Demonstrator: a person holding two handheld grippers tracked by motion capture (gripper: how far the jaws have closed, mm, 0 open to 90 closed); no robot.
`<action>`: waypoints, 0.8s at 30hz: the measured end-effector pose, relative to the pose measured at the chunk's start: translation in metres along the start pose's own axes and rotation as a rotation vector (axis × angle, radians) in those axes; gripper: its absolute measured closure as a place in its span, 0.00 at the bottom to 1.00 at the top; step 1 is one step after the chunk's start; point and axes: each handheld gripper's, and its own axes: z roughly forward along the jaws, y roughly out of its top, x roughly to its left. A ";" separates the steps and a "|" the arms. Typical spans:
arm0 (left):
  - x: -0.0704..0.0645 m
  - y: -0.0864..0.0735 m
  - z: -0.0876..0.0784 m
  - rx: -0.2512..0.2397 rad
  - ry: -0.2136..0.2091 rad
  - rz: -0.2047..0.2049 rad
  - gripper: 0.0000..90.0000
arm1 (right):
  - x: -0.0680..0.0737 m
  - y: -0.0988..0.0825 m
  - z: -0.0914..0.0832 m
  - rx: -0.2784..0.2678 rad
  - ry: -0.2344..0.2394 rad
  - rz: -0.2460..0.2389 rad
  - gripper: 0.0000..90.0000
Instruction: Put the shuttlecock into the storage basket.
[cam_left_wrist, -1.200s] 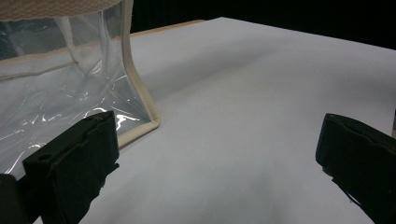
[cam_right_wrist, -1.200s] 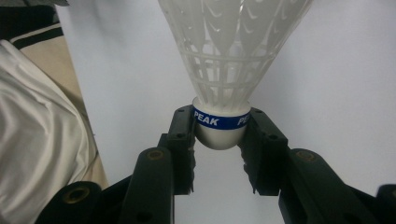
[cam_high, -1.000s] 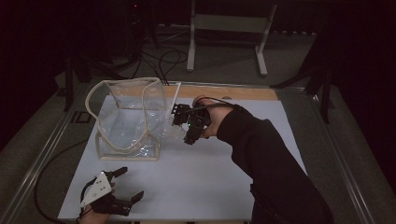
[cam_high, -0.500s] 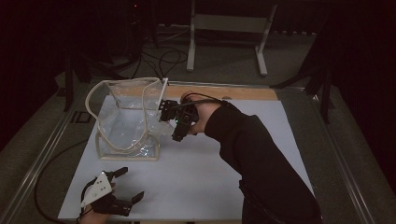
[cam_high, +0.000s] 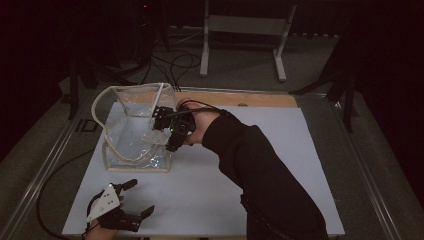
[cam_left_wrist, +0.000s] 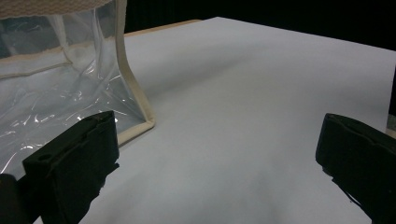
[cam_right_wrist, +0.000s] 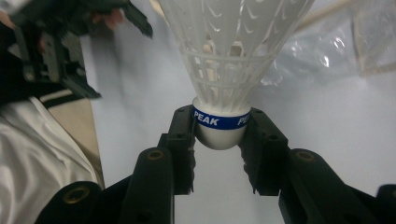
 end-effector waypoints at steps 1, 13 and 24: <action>0.000 0.000 0.000 0.000 0.000 0.001 0.01 | 0.001 0.002 0.001 -0.004 -0.006 -0.009 0.73; 0.000 0.000 0.000 -0.002 -0.003 0.000 0.01 | 0.003 0.019 0.003 -0.071 -0.008 0.026 0.73; 0.000 0.000 0.000 0.002 -0.005 0.002 0.01 | 0.003 0.034 0.011 -0.096 -0.045 0.032 0.73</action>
